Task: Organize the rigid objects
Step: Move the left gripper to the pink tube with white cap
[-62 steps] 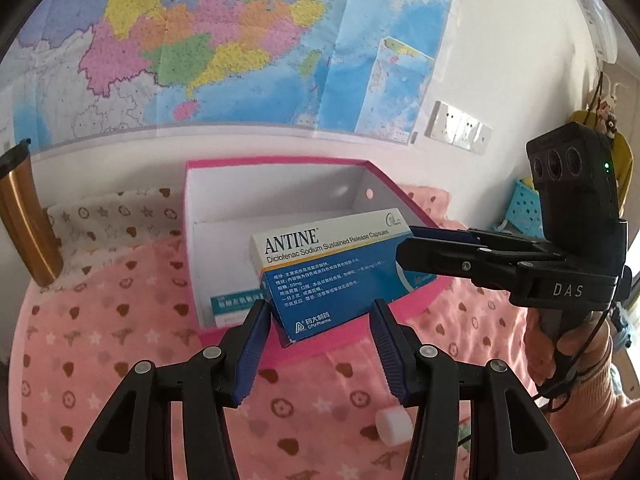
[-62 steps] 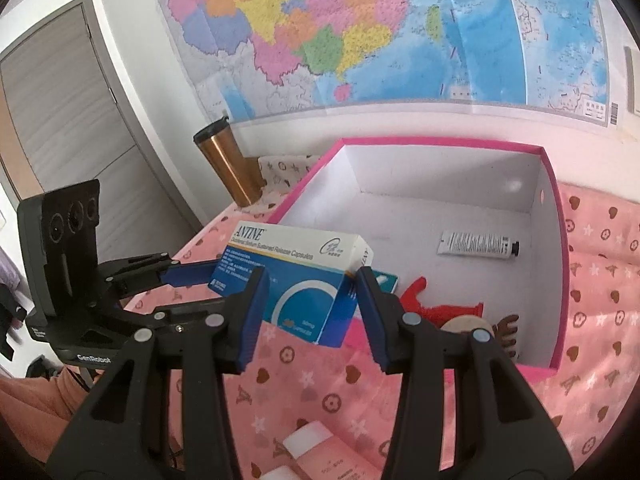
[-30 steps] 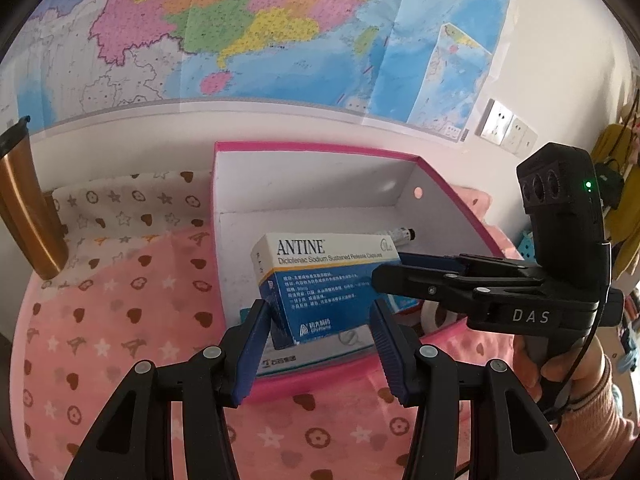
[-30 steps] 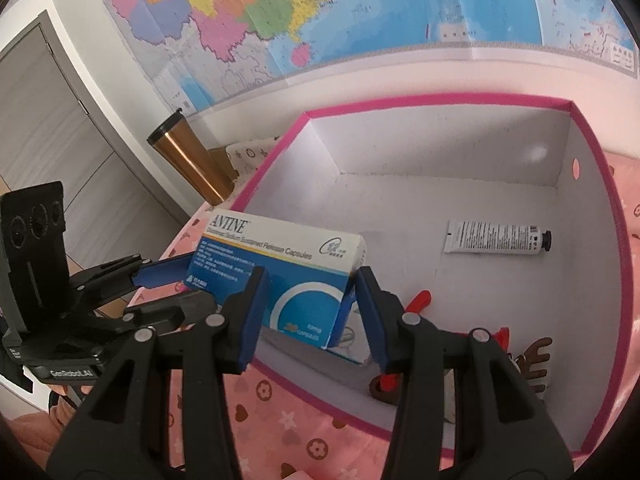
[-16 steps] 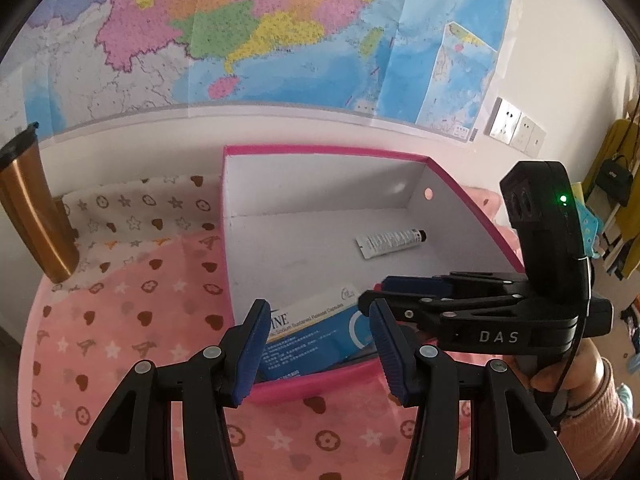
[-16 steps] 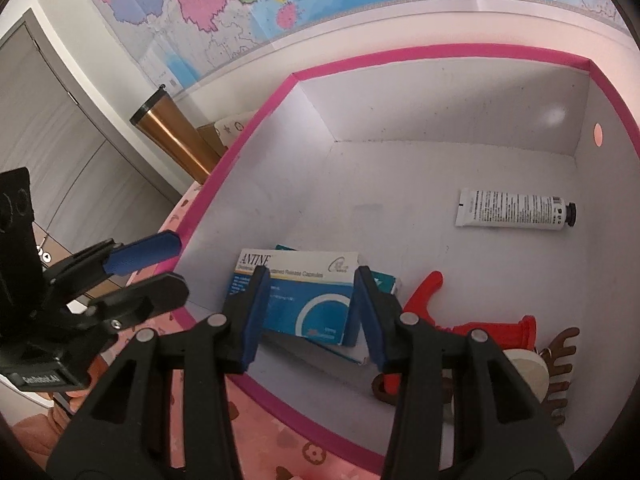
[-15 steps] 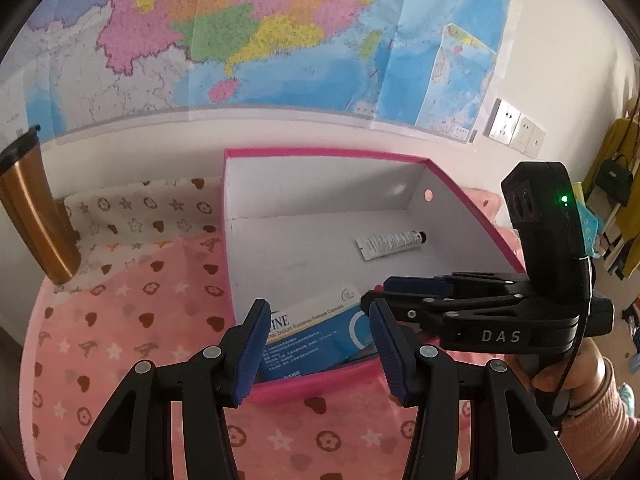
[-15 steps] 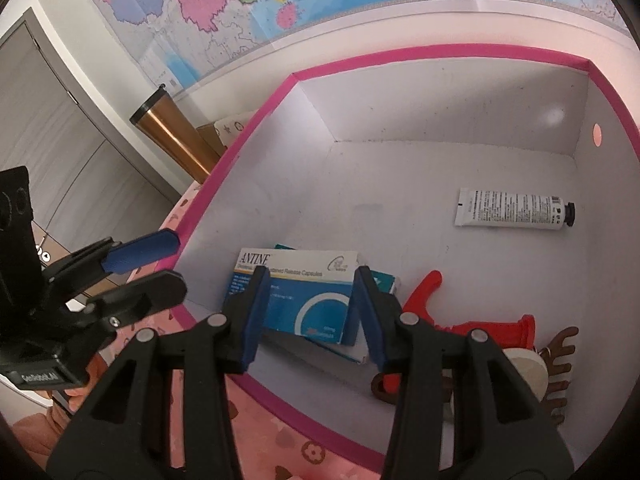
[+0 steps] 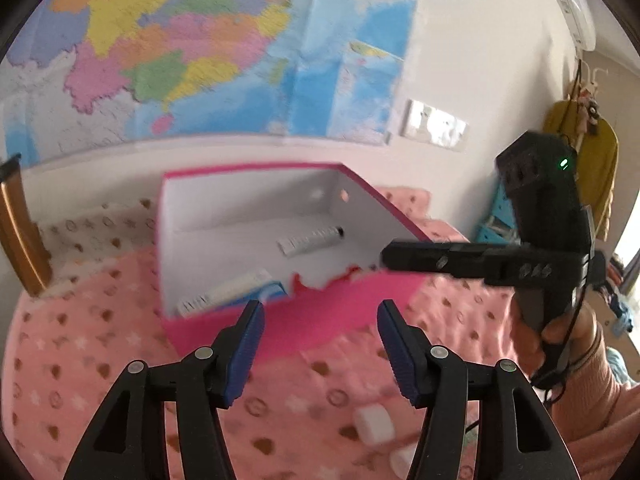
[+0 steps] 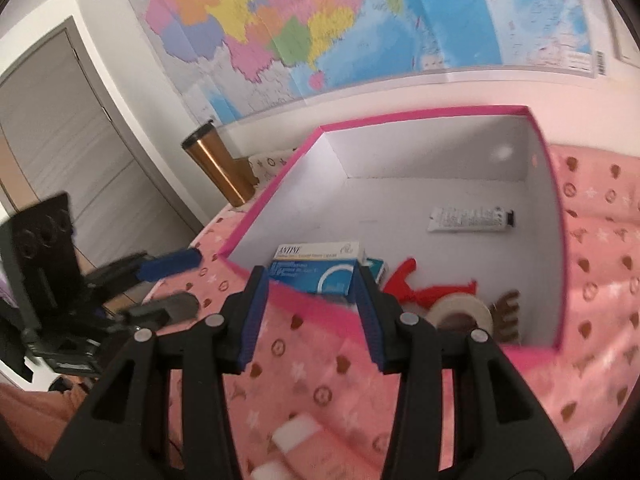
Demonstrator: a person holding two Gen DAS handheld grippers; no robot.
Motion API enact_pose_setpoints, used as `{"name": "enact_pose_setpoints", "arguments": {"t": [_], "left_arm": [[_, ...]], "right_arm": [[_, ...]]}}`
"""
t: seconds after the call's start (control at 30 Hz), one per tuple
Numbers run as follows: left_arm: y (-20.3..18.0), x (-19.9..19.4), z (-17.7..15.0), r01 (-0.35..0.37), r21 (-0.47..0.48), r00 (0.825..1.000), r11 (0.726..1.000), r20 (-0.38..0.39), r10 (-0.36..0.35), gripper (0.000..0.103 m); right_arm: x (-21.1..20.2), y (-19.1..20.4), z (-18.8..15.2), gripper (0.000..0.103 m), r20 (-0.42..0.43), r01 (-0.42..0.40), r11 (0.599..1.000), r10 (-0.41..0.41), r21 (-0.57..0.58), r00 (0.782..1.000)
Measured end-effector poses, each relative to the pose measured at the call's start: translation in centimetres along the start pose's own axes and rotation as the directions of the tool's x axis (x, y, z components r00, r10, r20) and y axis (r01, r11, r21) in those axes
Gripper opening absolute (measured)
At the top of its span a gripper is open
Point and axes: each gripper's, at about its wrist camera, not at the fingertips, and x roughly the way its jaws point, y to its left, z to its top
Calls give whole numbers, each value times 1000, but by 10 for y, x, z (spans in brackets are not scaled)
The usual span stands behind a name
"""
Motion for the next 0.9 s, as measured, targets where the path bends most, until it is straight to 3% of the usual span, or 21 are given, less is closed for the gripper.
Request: {"name": "enact_pose_setpoints", "arguments": {"t": [0.27, 0.43, 0.57, 0.7, 0.9], "left_arm": [[-29, 28, -40, 72, 8, 989, 997, -132, -71, 60], [-39, 47, -59, 66, 16, 976, 998, -207, -62, 60], [-42, 51, -67, 79, 7, 970, 997, -229, -75, 60], [-43, 52, -75, 84, -4, 965, 996, -248, -82, 60], [-46, 55, -82, 96, -19, 957, 995, -272, -98, 59]], "right_arm": [[-39, -13, -48, 47, -16, 60, 997, -59, 49, 998], [-47, -35, -88, 47, -72, 111, 984, -102, 140, 992], [-53, -54, -116, 47, -109, 146, 965, -124, 218, 986], [-60, -61, -130, 47, -132, 193, 954, -166, 228, 977], [-67, -61, -150, 47, -167, 196, 951, -158, 241, 973]]}}
